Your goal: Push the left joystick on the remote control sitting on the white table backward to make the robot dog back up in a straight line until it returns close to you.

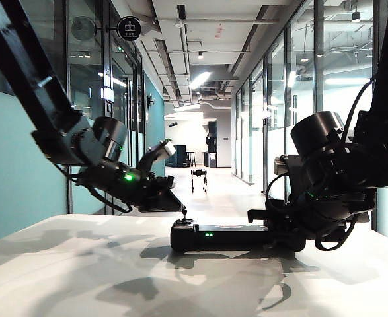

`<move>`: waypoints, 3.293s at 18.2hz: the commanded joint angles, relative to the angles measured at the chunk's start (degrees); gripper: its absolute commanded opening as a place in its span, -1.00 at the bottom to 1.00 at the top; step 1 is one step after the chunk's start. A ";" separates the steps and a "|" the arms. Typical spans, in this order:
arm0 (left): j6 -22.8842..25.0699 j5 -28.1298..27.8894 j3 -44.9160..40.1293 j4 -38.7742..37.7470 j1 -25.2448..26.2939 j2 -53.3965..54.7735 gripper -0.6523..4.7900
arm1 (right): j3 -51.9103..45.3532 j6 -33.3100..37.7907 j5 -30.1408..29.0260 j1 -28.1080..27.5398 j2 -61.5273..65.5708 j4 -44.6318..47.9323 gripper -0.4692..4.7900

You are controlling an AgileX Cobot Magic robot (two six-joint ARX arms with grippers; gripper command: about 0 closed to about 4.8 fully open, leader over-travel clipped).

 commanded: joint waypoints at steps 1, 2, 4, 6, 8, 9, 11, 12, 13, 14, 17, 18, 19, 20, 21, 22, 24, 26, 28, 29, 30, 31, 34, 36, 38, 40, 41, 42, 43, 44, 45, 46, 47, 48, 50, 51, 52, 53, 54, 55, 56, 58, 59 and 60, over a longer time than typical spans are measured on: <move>2.43 1.18 3.72 -3.34 -0.09 1.79 -0.78 | 0.20 0.48 0.35 0.00 -0.20 1.25 -0.07; 3.23 2.32 4.35 -4.04 -0.09 2.08 -0.78 | 0.20 0.48 0.35 0.00 -0.20 1.25 -0.07; 3.93 4.02 4.81 -4.37 -0.15 2.19 -0.78 | 0.22 0.48 0.35 0.00 -0.20 1.25 -0.07; 5.18 6.05 4.94 -4.37 -0.24 2.19 -0.78 | 0.22 0.50 0.35 0.00 -0.20 1.27 -0.07; 6.19 6.43 4.94 -5.20 -0.24 2.19 -0.78 | 0.22 0.50 0.35 0.00 -0.20 1.29 -0.07; 6.21 6.40 4.92 -5.27 -0.24 2.21 -0.78 | 0.22 0.50 0.35 0.00 -0.20 1.29 -0.07; 7.50 6.91 4.94 -5.31 -0.24 2.23 -0.78 | 0.22 0.50 0.37 0.00 -0.20 1.36 -0.07; 7.52 6.97 4.94 -5.40 -0.24 2.23 -0.78 | 0.22 0.50 0.37 0.00 -0.20 1.33 -0.07; 7.93 7.04 4.92 -5.66 -0.24 2.23 -0.78 | 0.22 0.50 0.37 0.00 -0.20 1.36 -0.07; 9.11 7.04 4.94 -6.01 -0.24 2.23 -0.78 | 0.22 0.50 0.37 0.00 -0.20 1.36 -0.07; 10.08 8.61 4.92 -6.93 -0.24 2.23 -0.78 | 0.22 0.50 0.48 0.00 -0.20 1.31 -0.07; 10.45 8.74 4.92 -7.13 -0.24 2.23 -0.78 | 0.22 0.48 0.81 0.00 -0.20 1.33 -0.07; 11.02 8.79 4.92 -7.32 -0.22 2.23 -0.78 | 0.22 0.50 0.81 0.00 -0.20 1.31 -0.07; 11.13 8.87 4.92 -7.34 -0.22 2.23 -0.78 | 0.22 0.50 0.81 0.00 -0.20 1.31 -0.07; 11.23 9.35 4.92 -7.34 -0.20 2.23 -0.78 | 0.22 0.50 0.81 0.00 -0.20 1.31 -0.07; 11.37 9.38 4.92 -7.37 -0.20 2.23 -0.78 | 0.22 0.50 0.81 0.00 -0.20 1.33 -0.07; 11.37 9.35 4.92 -7.34 -0.20 2.21 -0.78 | 0.22 0.50 0.81 0.00 -0.20 1.33 -0.07; 12.20 9.38 4.92 -7.34 -0.20 2.21 -0.78 | 0.22 0.50 1.73 0.00 -0.20 1.38 -0.07; 12.26 9.38 4.92 -7.30 -0.20 2.21 -0.78 | 0.22 1.14 1.86 0.00 -0.20 1.42 -0.07; 12.59 9.35 4.92 -7.30 -0.20 2.21 -0.78 | 0.22 1.18 1.86 0.00 -0.20 1.44 -0.07; 12.63 9.16 4.94 -7.21 -0.20 2.21 -0.78 | 0.22 1.36 2.05 0.00 -0.20 1.42 -0.07; 12.61 9.11 4.94 -6.84 -0.22 2.21 -0.78 | 0.22 1.33 3.08 0.00 -0.20 1.42 -0.07; 12.57 8.61 4.92 -5.81 -0.24 2.23 -0.78 | 0.22 1.33 3.10 0.00 -0.20 1.44 -0.07; 12.55 6.08 4.94 -4.74 -0.24 2.23 -0.78 | 0.22 1.33 3.04 0.00 -0.20 1.44 -0.07; 12.59 6.14 4.98 -4.61 -0.31 2.29 -0.78 | 0.22 1.33 2.89 0.00 -0.20 1.44 -0.07; 12.59 5.95 5.49 -4.24 -0.61 2.93 -0.78 | 0.22 1.33 2.89 0.02 -0.20 1.44 -0.07; 12.52 5.90 6.38 -4.35 -0.81 3.45 -0.78 | 0.22 1.33 2.89 0.02 -0.20 1.42 -0.07; 12.41 5.90 7.13 -4.35 -0.87 3.87 -0.78 | 0.22 1.31 2.89 0.02 -0.20 1.42 -0.07; 12.00 5.90 7.91 -4.55 -0.96 4.11 -0.78 | 0.22 1.31 2.86 0.02 -0.20 1.40 -0.07; 11.98 5.92 8.66 -4.96 -0.98 4.35 -0.78 | 0.22 1.31 2.89 0.00 -0.20 1.42 -0.07; 11.98 6.10 9.25 -5.31 -0.98 4.44 -0.78 | 0.22 1.31 2.89 0.00 -0.20 1.42 -0.07; 12.04 7.26 9.44 -5.42 -0.98 4.44 -0.78 | 0.22 1.31 2.89 0.00 -0.20 1.40 -0.07; 12.41 8.22 9.64 -6.27 -0.96 4.44 -0.78 | 0.22 1.31 2.89 0.00 -0.20 1.42 -0.07; 12.98 8.31 9.64 -6.84 -0.98 4.44 -0.78 | 0.22 1.31 2.89 0.00 -0.20 1.42 -0.07; 14.29 8.28 9.64 -8.46 -0.98 4.44 -0.78 | 0.22 1.31 2.86 0.00 -0.20 1.42 -0.07; 16.17 8.33 9.64 -10.19 -0.98 4.44 -0.78 | 0.22 1.31 2.89 0.00 -0.20 1.42 -0.07; 16.50 8.63 9.62 -10.60 -0.96 4.44 -0.78 | 0.22 1.31 2.89 0.00 -0.20 1.42 -0.07; 16.87 9.46 9.62 -10.73 -0.96 4.44 -0.78 | 0.22 1.31 2.89 0.00 -0.20 1.40 -0.07; 17.55 10.97 9.64 -10.80 -0.96 4.44 -0.78 | 0.22 1.31 2.89 0.00 -0.20 1.40 -0.07; 17.55 11.13 9.66 -10.78 -0.94 4.42 -0.78 | 0.22 1.31 2.89 0.00 -0.20 1.38 -0.07; 17.57 11.13 9.66 -10.84 -0.90 4.42 -0.78 | 0.22 1.31 2.89 0.00 -0.20 1.40 -0.07; 17.86 12.24 9.66 -10.95 -0.83 4.42 -0.78 | 0.20 1.29 2.89 0.00 -0.20 1.33 -0.07; 18.05 12.22 9.66 -10.97 -0.83 4.42 -0.78 | 0.20 1.29 2.89 0.00 -0.20 1.25 -0.07; 18.36 12.28 9.66 -11.06 -0.83 4.42 -0.78 | 0.20 1.27 2.91 -0.02 -0.20 1.16 -0.07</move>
